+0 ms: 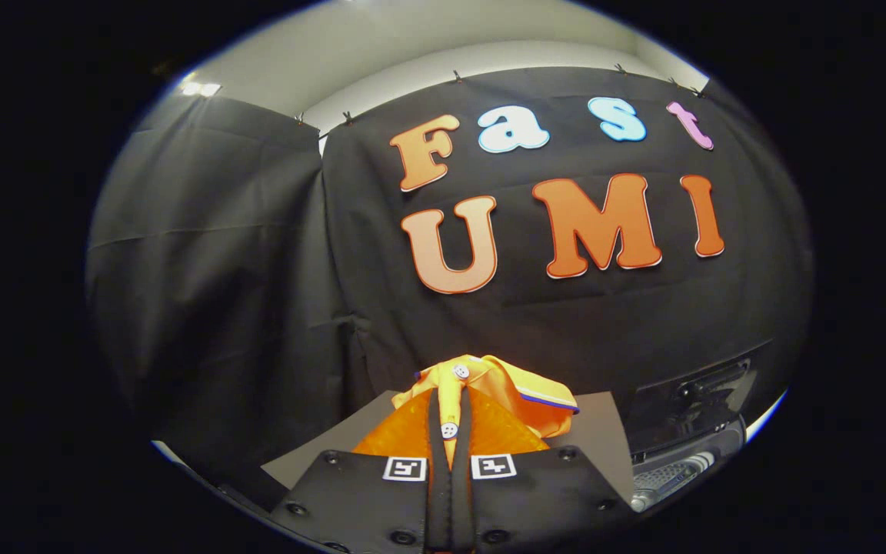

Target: Put the clothes into the washing machine and then close the washing machine lid.

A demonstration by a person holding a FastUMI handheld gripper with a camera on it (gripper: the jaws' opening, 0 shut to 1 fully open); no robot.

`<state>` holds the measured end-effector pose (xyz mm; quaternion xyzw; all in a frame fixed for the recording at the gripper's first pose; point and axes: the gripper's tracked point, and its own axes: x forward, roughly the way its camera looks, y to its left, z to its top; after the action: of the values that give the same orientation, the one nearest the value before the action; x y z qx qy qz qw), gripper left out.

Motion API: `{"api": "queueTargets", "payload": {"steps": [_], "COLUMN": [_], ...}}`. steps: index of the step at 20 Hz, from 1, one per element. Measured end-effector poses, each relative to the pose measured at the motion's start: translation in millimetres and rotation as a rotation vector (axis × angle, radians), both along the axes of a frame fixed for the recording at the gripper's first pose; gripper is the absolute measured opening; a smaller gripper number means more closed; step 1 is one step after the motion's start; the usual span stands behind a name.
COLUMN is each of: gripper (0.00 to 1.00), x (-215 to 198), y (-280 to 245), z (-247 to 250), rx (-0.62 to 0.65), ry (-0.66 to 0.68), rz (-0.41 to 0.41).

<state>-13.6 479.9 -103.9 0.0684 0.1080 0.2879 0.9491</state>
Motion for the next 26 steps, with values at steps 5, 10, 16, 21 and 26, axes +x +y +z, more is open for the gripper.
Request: {"api": "queueTargets", "payload": {"steps": [5, 10, 16, 21, 26], "gripper": [0.08, 0.08, 0.08, 0.08, 0.08], "x": [14.6, 38.9, 71.6, 97.1, 115.7], "y": [-55.0, -129.7, -222.6, -285.7, -325.6], "z": [33.9, 63.5, 68.4, 51.1, 15.3], "rx": [0.017, 0.020, 0.017, 0.006, -0.010], "ry": [-0.040, -0.094, -0.106, -0.089, -0.047], "rz": [-0.054, -0.120, -0.189, -0.215, -0.220]}}
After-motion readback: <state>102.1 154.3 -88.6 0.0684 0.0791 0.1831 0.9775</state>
